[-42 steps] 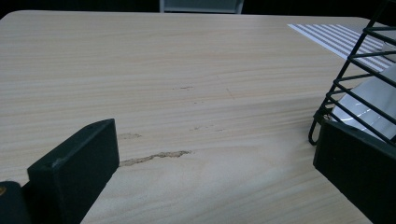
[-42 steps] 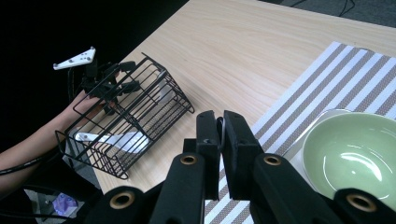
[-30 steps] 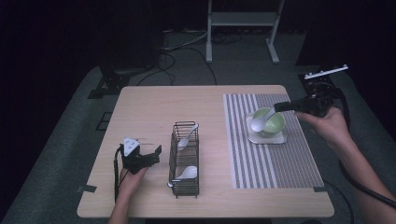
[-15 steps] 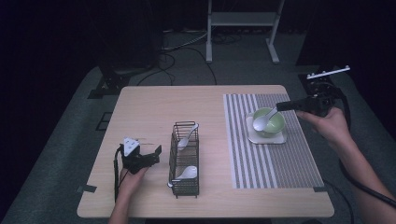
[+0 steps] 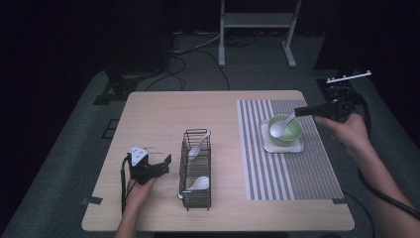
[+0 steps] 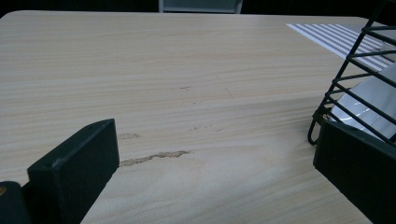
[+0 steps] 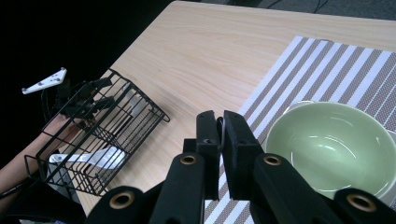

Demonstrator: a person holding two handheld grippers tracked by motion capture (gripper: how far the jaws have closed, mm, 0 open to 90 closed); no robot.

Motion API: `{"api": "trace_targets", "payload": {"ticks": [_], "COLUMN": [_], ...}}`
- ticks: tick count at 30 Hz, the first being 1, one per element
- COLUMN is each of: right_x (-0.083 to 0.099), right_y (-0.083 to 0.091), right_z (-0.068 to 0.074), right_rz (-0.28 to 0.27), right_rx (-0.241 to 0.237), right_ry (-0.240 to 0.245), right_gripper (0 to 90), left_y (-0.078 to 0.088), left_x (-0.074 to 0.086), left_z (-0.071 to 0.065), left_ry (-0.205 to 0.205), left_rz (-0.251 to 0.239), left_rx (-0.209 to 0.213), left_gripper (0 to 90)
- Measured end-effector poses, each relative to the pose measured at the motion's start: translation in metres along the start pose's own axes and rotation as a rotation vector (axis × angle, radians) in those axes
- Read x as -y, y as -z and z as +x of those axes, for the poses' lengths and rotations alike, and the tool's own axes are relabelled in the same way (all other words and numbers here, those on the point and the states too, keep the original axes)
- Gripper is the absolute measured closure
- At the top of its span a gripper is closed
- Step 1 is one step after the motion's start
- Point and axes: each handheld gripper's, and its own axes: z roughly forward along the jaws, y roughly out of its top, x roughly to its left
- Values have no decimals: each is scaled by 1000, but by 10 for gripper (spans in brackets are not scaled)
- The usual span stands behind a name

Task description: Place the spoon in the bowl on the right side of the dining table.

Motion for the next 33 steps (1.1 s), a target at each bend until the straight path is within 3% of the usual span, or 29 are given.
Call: {"api": "trace_targets", "payload": {"ticks": [33], "right_x": [0], "right_y": [-9], "right_z": [-24], "right_rz": [-15], "right_rx": [38], "right_ry": [-63], "right_gripper": [853], "left_y": [0], "left_x": [0], "left_z": [0], "left_ry": [-2], "left_rz": [0], "left_rx": [0], "left_gripper": [0]}}
